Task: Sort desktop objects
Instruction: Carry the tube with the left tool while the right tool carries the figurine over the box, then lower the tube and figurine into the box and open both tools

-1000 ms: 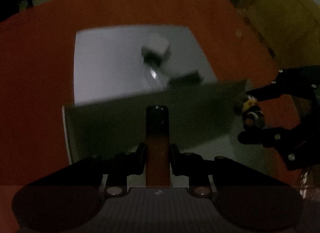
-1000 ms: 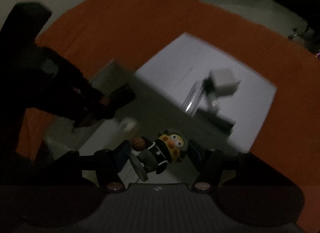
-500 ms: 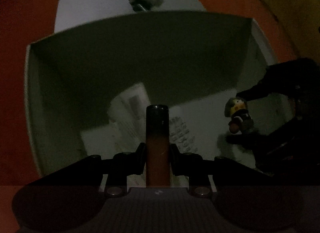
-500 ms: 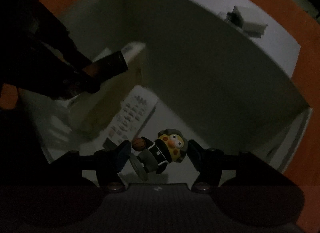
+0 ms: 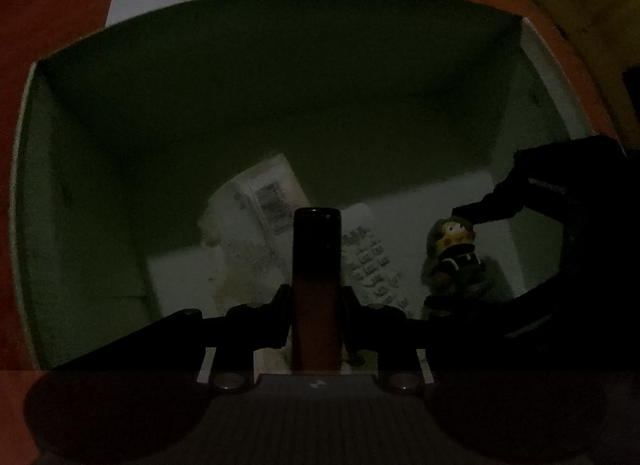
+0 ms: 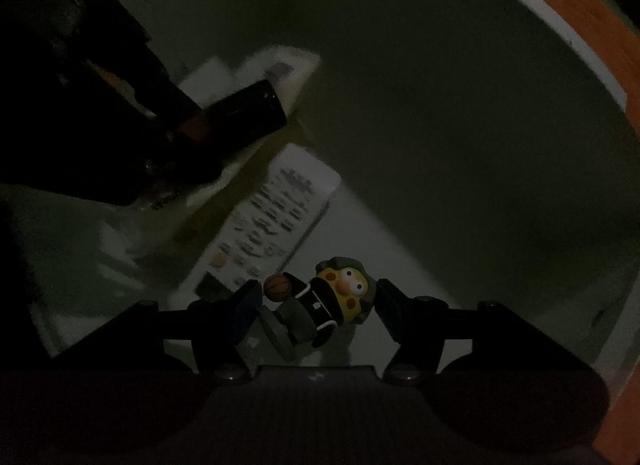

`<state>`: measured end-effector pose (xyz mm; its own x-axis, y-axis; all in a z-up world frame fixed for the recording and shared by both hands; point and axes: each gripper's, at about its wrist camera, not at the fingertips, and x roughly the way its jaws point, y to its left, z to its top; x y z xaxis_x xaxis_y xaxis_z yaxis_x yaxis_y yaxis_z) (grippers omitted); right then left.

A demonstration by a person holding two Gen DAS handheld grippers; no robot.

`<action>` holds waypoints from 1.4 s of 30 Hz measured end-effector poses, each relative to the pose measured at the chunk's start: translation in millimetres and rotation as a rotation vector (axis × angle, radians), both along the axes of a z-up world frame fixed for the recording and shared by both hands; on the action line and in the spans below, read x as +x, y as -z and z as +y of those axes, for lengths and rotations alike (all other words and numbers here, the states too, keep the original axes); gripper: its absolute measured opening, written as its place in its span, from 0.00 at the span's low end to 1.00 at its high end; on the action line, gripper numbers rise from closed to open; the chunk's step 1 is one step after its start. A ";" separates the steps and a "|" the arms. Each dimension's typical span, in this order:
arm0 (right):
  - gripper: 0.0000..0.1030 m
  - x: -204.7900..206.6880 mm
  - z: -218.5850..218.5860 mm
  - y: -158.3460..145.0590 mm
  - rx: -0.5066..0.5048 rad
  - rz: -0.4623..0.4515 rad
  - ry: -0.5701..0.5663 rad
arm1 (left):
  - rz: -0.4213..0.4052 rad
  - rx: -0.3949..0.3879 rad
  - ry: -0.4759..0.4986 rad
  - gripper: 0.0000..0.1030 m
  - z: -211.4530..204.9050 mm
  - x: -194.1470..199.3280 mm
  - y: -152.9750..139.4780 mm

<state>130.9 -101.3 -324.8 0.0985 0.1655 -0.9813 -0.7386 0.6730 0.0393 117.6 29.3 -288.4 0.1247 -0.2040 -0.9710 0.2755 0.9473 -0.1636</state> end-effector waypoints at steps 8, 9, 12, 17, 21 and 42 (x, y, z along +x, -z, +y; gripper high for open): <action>0.64 11.4 6.1 15.9 -0.032 -0.003 0.067 | 0.020 -0.028 -0.078 0.25 6.3 1.7 18.0; 0.66 9.6 4.9 18.9 -0.027 0.000 0.075 | 0.013 -0.023 -0.082 0.27 6.3 -1.3 18.5; 0.75 -2.9 3.2 29.8 -0.030 -0.005 0.066 | -0.011 0.003 -0.099 0.48 6.1 -10.3 19.6; 0.92 -25.9 2.0 32.4 -0.013 -0.129 -0.025 | -0.013 -0.005 -0.193 0.93 18.0 -15.2 26.8; 1.00 -29.8 2.2 37.7 -0.044 -0.141 -0.014 | -0.002 -0.040 -0.239 0.93 26.2 -15.2 28.4; 1.00 -32.1 -16.1 28.4 0.002 -0.149 0.042 | -0.039 -0.106 -0.233 0.93 42.4 -23.1 42.6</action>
<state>98.9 -117.3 -353.2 0.2501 0.1604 -0.9548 -0.7077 0.7033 -0.0672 94.5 71.7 -331.0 0.2172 -0.2661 -0.9392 0.0598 0.9639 -0.2593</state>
